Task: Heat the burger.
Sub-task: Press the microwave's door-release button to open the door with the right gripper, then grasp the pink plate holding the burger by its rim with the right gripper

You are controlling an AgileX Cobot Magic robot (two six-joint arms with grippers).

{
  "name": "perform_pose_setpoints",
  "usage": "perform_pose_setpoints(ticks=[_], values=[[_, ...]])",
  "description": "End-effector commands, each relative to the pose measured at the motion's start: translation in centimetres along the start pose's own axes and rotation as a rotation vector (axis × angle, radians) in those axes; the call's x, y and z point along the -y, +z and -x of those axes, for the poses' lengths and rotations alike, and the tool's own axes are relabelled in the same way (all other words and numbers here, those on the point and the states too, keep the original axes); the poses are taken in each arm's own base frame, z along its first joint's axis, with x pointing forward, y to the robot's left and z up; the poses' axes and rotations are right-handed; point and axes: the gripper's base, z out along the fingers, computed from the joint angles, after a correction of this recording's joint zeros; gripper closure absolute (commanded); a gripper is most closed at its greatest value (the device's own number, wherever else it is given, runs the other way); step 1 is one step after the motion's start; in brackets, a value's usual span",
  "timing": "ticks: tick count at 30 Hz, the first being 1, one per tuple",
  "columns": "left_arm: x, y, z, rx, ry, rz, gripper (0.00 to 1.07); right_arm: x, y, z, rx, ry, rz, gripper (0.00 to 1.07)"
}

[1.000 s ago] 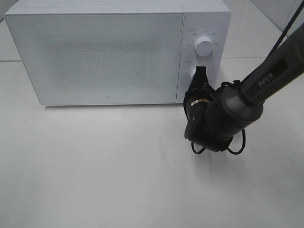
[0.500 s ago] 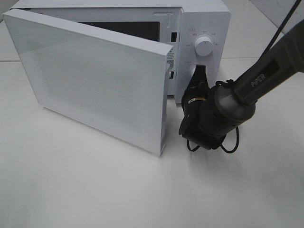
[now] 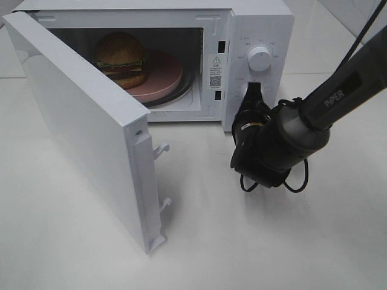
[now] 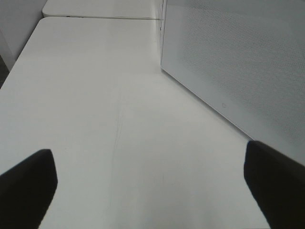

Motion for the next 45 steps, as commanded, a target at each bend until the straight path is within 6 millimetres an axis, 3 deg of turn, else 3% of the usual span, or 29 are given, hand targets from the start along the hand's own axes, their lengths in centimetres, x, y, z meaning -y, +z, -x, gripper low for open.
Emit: perform_pose_setpoints(ticks=[1,6,20,25,33,36,40,45], values=[[0.1,-0.2,-0.2,0.014,-0.004,0.001,0.07,-2.4,0.0,0.2,-0.016,-0.023,0.111,1.07],[0.1,-0.2,-0.2,0.014,-0.004,0.001,0.07,-2.5,-0.8,0.3,-0.037,-0.019,0.067,1.07],[0.1,-0.2,-0.2,0.014,-0.004,0.001,0.07,-0.4,-4.2,0.8,-0.104,-0.093,-0.091,1.07],[0.1,-0.2,-0.2,0.014,-0.004,0.001,0.07,-0.7,-5.3,1.6,-0.112,-0.126,-0.092,1.07],[0.1,-0.2,-0.2,0.014,-0.004,0.001,0.07,-2.2,-8.9,3.2,-0.205,-0.284,-0.119,1.07],[0.1,-0.2,-0.2,0.014,-0.004,0.001,0.07,-2.3,-9.3,3.4,-0.216,-0.308,-0.124,1.07],[0.1,-0.2,-0.2,0.014,-0.004,0.001,0.07,-2.5,-11.3,4.2,-0.32,-0.481,-0.187,1.07],[0.1,-0.2,-0.2,0.014,-0.004,0.001,0.07,-2.8,-12.1,4.4,-0.41,-0.629,-0.218,1.07]])
